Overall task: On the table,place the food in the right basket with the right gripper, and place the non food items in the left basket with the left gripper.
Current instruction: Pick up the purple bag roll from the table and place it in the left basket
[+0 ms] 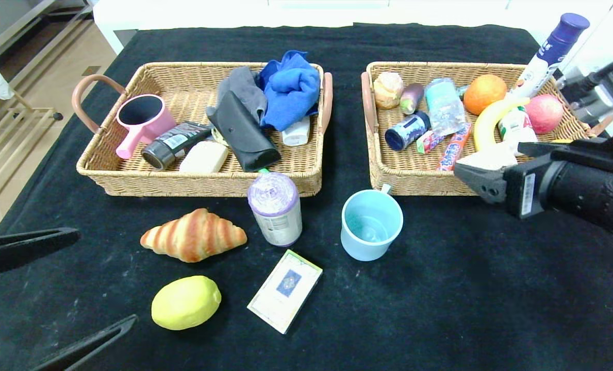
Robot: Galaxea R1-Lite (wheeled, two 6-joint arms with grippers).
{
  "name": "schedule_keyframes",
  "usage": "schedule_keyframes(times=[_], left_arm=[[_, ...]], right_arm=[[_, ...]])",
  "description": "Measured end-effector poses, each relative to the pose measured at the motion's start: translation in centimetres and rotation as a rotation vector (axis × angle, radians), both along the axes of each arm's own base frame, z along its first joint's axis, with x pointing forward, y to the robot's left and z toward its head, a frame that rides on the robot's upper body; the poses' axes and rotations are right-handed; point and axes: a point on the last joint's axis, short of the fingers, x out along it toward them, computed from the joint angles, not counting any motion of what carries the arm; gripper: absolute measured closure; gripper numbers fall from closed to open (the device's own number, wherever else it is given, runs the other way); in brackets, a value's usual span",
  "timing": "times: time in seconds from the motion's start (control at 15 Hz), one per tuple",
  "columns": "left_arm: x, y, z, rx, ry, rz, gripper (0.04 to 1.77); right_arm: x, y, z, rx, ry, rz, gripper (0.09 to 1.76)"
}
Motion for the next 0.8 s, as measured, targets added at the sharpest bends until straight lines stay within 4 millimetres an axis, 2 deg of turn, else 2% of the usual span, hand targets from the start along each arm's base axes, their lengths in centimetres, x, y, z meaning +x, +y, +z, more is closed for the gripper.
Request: schedule_keyframes(times=[0.27,0.8], left_arm=[[0.7,-0.3,-0.5,0.020,0.035,0.014,0.09],[1.9,-0.7,-0.8,0.048,0.068,0.068,0.09]], right_arm=[[-3.3,-0.9,-1.5,0.014,0.053,0.256,0.15],[-6.9,-2.3,-4.0,-0.009,0.074,0.558,0.15]])
